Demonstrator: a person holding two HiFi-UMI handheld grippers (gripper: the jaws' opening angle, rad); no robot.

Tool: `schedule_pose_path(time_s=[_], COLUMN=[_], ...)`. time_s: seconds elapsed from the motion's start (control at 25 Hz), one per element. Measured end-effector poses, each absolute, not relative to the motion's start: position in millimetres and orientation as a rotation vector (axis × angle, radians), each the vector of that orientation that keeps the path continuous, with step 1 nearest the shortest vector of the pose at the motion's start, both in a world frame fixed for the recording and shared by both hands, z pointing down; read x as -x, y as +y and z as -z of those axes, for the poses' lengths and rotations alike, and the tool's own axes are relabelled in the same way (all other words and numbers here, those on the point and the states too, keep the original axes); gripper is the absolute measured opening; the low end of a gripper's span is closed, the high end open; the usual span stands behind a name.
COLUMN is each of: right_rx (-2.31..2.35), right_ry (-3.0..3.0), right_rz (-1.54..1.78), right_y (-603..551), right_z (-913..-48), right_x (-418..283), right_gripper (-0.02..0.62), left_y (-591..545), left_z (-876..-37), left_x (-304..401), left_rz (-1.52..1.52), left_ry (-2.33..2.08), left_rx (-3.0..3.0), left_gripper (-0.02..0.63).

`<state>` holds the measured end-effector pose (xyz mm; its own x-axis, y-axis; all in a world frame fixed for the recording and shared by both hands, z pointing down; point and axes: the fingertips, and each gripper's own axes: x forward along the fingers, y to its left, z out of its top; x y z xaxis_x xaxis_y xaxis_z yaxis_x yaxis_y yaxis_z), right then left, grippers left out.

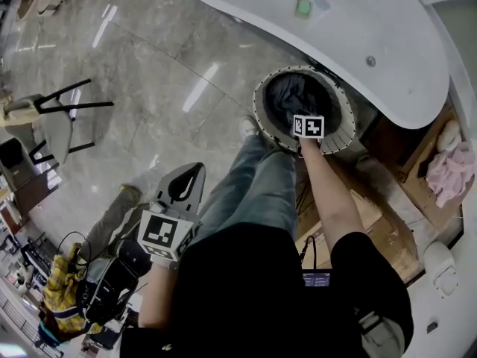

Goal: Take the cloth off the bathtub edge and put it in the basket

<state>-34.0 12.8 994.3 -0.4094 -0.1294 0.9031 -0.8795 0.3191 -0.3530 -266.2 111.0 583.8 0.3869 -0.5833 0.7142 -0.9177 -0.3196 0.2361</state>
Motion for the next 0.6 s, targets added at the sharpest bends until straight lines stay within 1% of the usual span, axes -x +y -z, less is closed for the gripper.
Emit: schedule_pose_path(time_s=[0.08,0.24,0.32,0.36,0.4,0.48,0.6], right_rx=[-0.901,-0.874,-0.846,-0.832,-0.815,-0.769,-0.705], right_ry=[-1.804,-1.911,-1.967,-1.992,-2.018,-2.069,-2.127], right_rz=[-1.130,-1.069,-1.036,-1.024,-1.016,-1.006,-0.969], right_y=[11.3,1.9,-1.3,-1.8,-2.2,-6.2,-22.3], right_z=[-983.7,-946.1,-922.6,-909.9,-896.4,-867.9,-820.7], right_x=[29.8,29.5,30.2,30.5,30.3,33.2,56.5], right_gripper=[0.168,0.101,0.056,0.019,-0.003,-0.003,-0.003], left_y=[112.6,113.1,113.4,112.8,112.1,109.0,95.9], left_z=[-579.8,-564.3,-554.7,-548.6,-542.2,-529.4,-510.2], left_x=[260.2,244.2,233.7,229.3,224.5,216.9,228.8], left_rz=[-0.674,-0.660,-0.663,-0.656,-0.643,-0.623,-0.606], left_ry=[-1.309,-1.363,-1.382,-1.394,-1.408,-1.431,-1.467], left_rx=[-2.007,-2.010,-2.028,-2.029,-2.027,-2.035,-2.044], left_gripper=[0.014,0.014,0.014,0.014,0.014,0.014,0.014])
